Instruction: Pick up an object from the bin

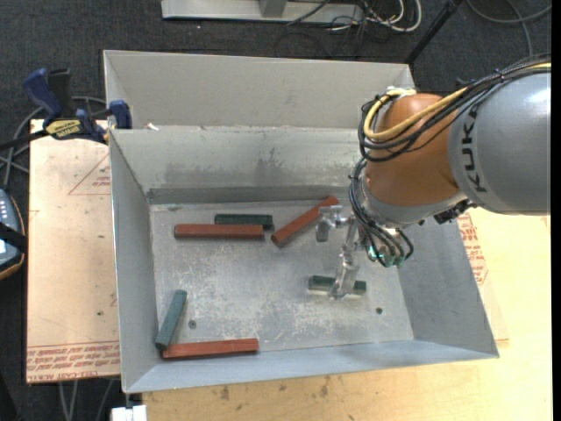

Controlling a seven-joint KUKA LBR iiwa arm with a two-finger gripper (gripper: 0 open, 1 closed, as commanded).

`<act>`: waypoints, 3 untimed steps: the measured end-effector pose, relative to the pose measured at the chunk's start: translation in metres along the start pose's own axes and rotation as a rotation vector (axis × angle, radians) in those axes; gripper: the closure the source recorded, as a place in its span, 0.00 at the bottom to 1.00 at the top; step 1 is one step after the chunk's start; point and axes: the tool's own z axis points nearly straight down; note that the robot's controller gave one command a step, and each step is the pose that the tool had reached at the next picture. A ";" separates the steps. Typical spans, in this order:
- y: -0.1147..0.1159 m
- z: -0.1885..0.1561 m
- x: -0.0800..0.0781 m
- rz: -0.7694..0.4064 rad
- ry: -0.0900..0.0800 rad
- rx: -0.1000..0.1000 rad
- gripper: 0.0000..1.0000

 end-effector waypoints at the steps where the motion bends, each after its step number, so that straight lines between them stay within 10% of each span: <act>1: -0.067 0.079 0.034 0.130 0.001 0.001 0.00; 2: -0.064 0.075 0.031 0.123 -0.008 -0.001 1.00; 3: -0.066 0.075 0.075 -0.574 -0.012 0.002 1.00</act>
Offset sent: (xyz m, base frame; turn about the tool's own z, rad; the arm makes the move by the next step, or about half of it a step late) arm -0.0320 -0.0639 -0.0751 0.1217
